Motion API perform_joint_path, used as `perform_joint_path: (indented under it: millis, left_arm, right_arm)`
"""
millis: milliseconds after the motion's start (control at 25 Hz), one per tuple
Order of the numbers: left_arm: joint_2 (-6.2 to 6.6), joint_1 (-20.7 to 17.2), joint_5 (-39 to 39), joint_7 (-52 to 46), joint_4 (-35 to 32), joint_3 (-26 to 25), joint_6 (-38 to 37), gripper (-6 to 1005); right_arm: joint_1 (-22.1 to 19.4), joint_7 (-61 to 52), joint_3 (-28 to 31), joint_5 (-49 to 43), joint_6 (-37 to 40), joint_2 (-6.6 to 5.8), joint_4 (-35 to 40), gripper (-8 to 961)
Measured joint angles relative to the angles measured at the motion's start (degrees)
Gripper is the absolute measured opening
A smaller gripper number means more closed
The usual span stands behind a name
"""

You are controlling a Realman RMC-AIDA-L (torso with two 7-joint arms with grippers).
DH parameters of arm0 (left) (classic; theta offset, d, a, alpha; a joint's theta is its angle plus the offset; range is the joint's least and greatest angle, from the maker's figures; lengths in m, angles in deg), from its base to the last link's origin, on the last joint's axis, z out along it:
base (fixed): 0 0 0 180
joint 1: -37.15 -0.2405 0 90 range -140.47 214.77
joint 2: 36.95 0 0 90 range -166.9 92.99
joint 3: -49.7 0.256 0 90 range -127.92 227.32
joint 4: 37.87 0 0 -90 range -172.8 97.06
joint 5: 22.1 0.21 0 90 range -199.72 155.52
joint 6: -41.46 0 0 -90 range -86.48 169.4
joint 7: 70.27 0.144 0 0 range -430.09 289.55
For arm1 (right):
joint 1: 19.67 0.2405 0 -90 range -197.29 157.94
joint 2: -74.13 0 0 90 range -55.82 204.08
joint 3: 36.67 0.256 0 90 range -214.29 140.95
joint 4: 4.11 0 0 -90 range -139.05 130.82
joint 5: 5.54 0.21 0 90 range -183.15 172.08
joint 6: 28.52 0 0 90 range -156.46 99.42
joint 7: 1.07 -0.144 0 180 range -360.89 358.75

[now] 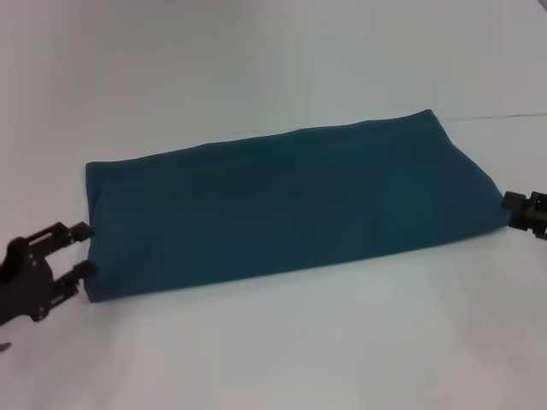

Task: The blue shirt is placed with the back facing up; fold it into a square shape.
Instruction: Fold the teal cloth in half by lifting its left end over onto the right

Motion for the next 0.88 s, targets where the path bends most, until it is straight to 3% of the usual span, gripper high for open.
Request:
perform_joint_path:
  millis: [520, 880]
  left_arm:
    - [-0.12, 2.0, 1.7, -0.2, 5.5, 3.4, 12.5, 615]
    - [0.1, 0.5, 1.9, -1.2, 4.7, 2.4, 7.7, 614]
  right_arm:
    - [0.6, 0.7, 0.0, -2.1, -1.8, 0.08, -0.3, 606]
    - [0.8, 0.7, 0.3, -2.6, -1.9, -0.08, -1.0, 606]
